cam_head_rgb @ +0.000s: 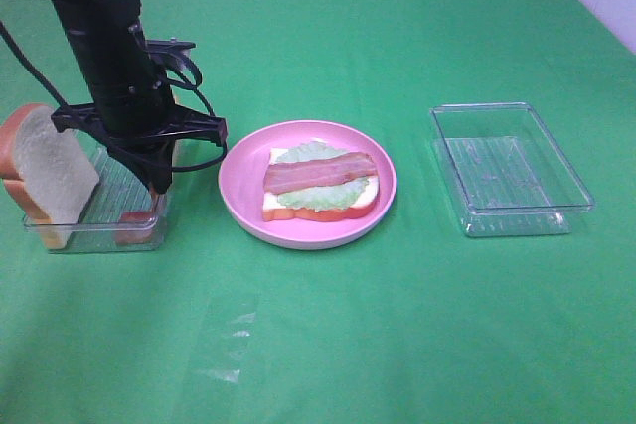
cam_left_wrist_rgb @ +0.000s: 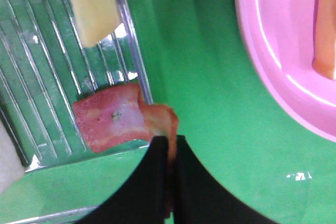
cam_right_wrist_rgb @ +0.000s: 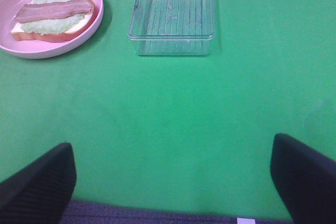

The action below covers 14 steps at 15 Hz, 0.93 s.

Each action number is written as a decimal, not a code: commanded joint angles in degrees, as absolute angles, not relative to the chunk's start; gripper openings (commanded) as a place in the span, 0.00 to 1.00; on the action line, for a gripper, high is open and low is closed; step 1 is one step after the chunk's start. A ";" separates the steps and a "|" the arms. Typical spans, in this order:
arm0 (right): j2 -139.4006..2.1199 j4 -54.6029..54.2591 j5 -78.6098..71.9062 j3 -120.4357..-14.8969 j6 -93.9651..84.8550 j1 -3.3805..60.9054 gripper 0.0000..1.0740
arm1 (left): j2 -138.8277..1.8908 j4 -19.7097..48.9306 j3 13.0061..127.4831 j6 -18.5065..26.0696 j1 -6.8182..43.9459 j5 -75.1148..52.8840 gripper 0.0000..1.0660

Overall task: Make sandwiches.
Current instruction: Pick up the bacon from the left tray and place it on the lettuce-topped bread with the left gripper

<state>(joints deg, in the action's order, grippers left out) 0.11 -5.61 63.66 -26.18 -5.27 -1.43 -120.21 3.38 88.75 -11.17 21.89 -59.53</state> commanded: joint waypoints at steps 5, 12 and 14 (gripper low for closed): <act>1.95 -5.79 63.48 -26.01 -5.27 -1.49 0.90 | -111.21 6.42 88.87 -11.23 22.17 -59.99 0.00; 1.95 -5.79 63.48 -26.01 -5.27 -1.49 0.90 | -109.03 18.28 100.38 -1.78 27.10 -57.47 0.00; 1.95 -5.79 63.48 -26.01 -5.27 -1.49 0.90 | -112.36 32.03 105.37 7.28 27.56 -56.21 0.00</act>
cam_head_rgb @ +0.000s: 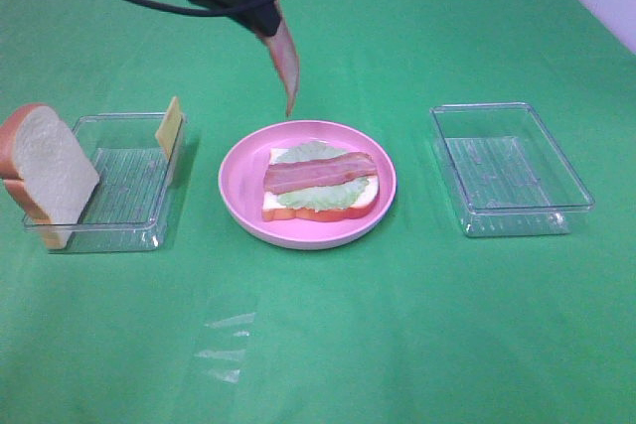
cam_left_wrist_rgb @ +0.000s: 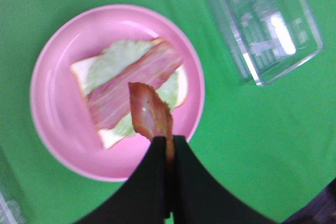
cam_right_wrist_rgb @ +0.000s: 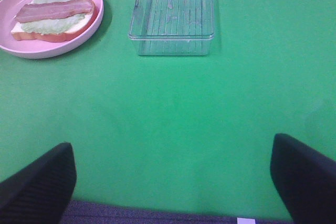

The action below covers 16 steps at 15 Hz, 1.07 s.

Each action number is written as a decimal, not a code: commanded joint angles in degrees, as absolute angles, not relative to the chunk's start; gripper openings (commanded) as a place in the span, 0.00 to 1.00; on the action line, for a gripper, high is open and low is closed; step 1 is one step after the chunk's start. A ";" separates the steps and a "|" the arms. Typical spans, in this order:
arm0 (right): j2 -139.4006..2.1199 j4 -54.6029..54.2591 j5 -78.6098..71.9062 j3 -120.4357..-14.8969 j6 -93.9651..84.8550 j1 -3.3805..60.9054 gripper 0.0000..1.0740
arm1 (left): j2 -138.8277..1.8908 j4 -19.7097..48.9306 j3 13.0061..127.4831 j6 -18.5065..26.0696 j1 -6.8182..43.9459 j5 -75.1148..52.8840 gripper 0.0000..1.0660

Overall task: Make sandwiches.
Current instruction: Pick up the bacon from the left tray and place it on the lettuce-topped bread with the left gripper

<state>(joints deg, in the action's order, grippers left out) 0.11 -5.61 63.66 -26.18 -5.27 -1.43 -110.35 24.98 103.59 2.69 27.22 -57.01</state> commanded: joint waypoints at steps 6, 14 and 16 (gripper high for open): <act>1.95 -5.79 63.48 -26.01 -5.27 -1.49 0.90 | -122.04 44.46 108.58 13.46 27.56 -56.78 0.00; 1.89 -5.79 63.48 -26.01 -5.27 -1.49 0.90 | -131.84 46.35 109.55 16.10 29.56 -54.49 0.00; 1.95 -5.79 63.48 -26.01 -5.27 -1.49 0.90 | -133.79 45.89 111.27 16.04 29.56 -54.77 0.00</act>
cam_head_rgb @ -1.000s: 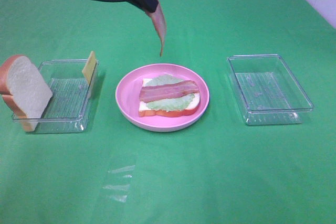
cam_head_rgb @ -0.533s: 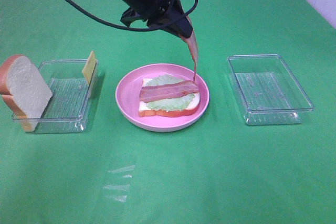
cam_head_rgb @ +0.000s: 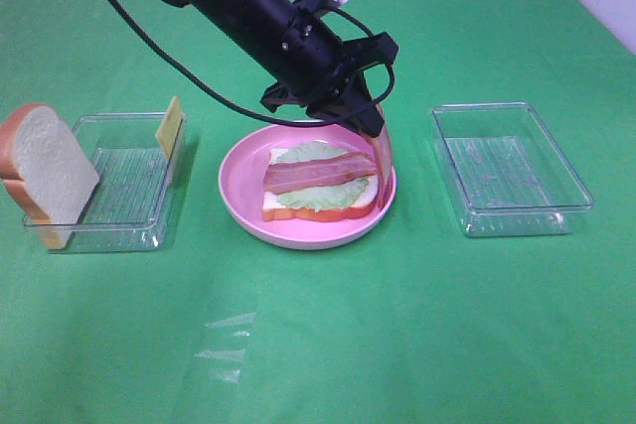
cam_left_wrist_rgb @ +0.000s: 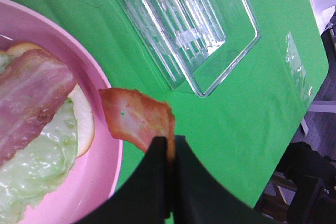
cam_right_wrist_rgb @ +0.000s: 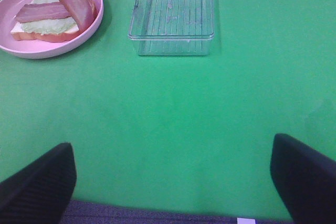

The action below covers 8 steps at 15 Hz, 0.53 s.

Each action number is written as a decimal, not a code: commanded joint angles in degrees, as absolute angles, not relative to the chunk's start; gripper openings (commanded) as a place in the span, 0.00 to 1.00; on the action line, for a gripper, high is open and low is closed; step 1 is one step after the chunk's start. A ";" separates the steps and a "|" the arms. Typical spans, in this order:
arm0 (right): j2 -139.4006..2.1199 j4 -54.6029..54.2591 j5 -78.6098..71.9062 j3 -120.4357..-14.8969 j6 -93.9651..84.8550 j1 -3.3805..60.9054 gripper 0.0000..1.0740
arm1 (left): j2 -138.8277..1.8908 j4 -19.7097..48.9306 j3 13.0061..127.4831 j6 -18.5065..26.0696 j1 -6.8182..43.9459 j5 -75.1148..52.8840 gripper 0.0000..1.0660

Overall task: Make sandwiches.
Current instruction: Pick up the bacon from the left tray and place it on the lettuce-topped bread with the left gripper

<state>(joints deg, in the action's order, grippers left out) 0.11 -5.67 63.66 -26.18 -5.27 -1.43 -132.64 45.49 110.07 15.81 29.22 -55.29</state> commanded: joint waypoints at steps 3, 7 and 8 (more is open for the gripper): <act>1.95 -5.79 63.48 -26.01 -5.27 -1.49 0.90 | -134.07 42.40 112.01 15.30 29.51 -53.06 0.00; 1.95 -5.79 63.48 -26.01 -5.27 -1.49 0.90 | -134.07 30.94 112.30 9.40 29.05 -55.98 0.00; 1.95 -5.79 63.48 -26.01 -5.27 -1.49 0.90 | -134.07 27.96 112.30 9.28 29.05 -56.78 0.00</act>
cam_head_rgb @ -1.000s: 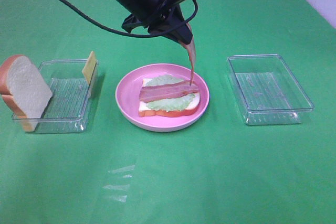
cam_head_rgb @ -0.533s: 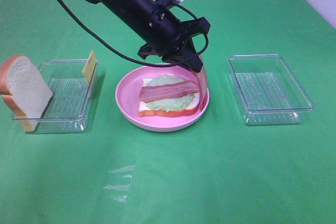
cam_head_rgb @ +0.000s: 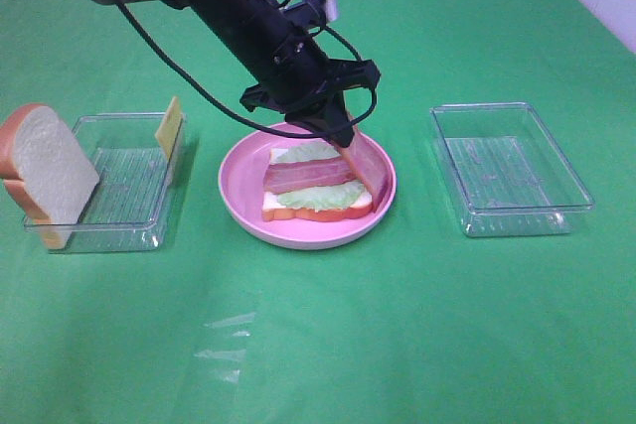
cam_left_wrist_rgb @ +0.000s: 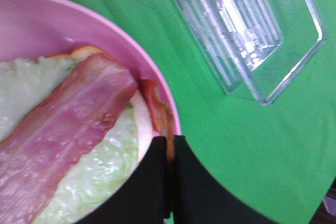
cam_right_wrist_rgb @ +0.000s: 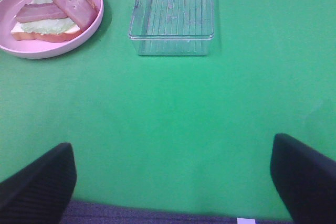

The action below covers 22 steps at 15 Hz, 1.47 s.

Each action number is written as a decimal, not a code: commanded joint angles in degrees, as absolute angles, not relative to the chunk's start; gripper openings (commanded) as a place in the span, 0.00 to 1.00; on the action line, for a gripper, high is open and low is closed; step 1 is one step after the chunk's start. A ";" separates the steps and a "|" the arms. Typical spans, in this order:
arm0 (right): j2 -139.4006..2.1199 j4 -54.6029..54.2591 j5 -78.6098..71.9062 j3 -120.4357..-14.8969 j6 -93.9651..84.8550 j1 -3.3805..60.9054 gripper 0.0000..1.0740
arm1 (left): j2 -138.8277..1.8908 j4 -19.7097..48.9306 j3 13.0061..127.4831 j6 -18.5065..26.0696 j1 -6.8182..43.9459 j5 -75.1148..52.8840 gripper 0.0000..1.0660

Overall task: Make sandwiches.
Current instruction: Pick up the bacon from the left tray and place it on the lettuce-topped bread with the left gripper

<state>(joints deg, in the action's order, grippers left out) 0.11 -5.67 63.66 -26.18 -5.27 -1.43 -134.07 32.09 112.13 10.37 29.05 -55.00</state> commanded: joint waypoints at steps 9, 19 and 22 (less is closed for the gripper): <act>1.95 -5.79 63.48 -26.01 -5.27 -1.49 0.90 | -134.07 17.88 112.30 1.55 29.22 -53.29 0.00; 1.95 -5.79 63.48 -26.01 -5.27 -1.49 0.90 | -134.07 16.56 112.30 1.55 29.22 -52.88 0.23; 1.95 -5.79 63.48 -26.01 -5.27 -1.49 0.90 | -134.07 15.07 112.30 0.69 29.22 -52.25 0.95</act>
<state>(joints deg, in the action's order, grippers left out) 0.11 -5.67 63.66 -26.18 -5.27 -1.43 -134.07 14.67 112.13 1.09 29.05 -52.83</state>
